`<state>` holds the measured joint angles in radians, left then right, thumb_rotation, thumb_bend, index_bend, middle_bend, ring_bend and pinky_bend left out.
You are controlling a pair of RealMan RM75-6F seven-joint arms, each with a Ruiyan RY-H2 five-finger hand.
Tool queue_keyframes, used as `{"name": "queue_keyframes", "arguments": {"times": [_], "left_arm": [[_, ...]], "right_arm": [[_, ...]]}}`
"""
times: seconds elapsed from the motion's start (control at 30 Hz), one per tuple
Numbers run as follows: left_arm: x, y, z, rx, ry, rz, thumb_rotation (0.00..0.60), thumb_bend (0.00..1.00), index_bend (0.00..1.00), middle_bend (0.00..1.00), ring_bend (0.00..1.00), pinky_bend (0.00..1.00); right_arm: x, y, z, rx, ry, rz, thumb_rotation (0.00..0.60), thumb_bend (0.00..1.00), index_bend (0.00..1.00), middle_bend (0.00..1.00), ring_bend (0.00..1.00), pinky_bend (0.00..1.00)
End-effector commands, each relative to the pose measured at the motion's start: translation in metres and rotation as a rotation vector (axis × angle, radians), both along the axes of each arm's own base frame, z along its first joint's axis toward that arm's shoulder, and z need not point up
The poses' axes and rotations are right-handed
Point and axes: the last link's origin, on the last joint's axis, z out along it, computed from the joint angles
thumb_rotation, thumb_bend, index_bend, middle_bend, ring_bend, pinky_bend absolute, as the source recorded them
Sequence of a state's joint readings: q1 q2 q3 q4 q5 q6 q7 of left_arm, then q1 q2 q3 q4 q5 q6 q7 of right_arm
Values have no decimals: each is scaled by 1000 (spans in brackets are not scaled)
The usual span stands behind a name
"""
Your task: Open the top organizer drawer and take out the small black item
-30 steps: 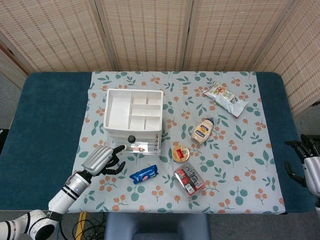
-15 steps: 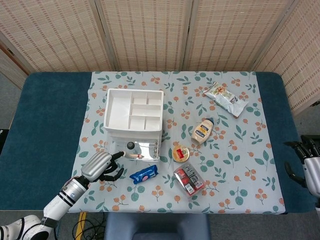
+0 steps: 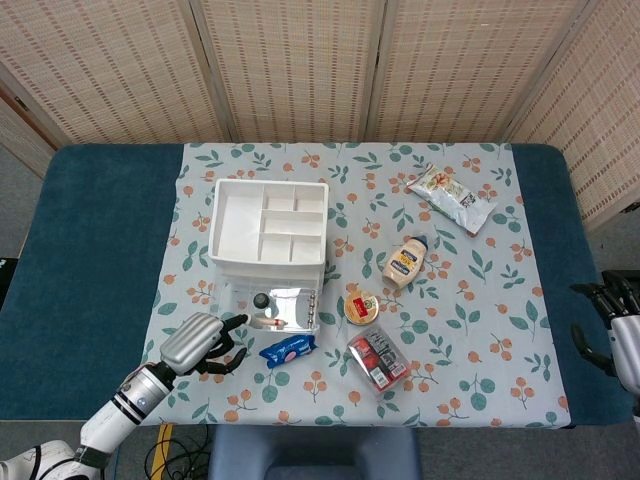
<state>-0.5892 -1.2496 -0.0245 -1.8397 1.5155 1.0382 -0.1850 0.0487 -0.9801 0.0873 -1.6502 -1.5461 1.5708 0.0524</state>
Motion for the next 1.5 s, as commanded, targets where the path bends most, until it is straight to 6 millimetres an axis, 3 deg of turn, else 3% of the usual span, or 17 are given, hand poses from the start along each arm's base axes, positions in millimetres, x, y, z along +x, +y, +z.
{"name": "queue_keyframes", "arguments": {"times": [0.03, 0.2, 0.5, 0.63, 0.8, 1.0, 1.5], "left_arm": [[0, 0, 0, -1, 4, -2, 600, 493, 252, 981, 999, 1000], [2, -2, 1, -1, 1, -9, 600, 490, 161, 976, 993, 1000], [7, -7, 18, 34, -10, -39, 600, 486, 155, 975, 990, 1000], [13, 3, 33, 78, 23, -92, 600, 473, 194, 974, 990, 1000], [25, 22, 47, 145, 57, -160, 600, 317, 304, 975, 990, 1000], [36, 46, 53, 248, 98, -261, 600, 202, 385, 976, 991, 1000], [52, 75, 40, 442, 301, -522, 600, 189, 412, 1000, 1000, 1000]], "right_arm": [[0, 0, 0, 0, -1, 0, 600, 430, 226, 305, 152, 238], [-1, 1, 1, -3, -3, 2, 600, 431, 226, 305, 152, 239], [-2, 3, 3, -9, -4, 4, 600, 430, 226, 305, 152, 239], [0, 2, 5, -7, 5, 17, 600, 430, 226, 305, 152, 238], [6, 0, 13, -23, 18, 37, 600, 430, 226, 305, 152, 238], [13, -1, 21, -35, 21, 46, 600, 430, 226, 305, 152, 238], [15, 4, 23, -38, 19, 34, 600, 430, 226, 305, 152, 238]]}}
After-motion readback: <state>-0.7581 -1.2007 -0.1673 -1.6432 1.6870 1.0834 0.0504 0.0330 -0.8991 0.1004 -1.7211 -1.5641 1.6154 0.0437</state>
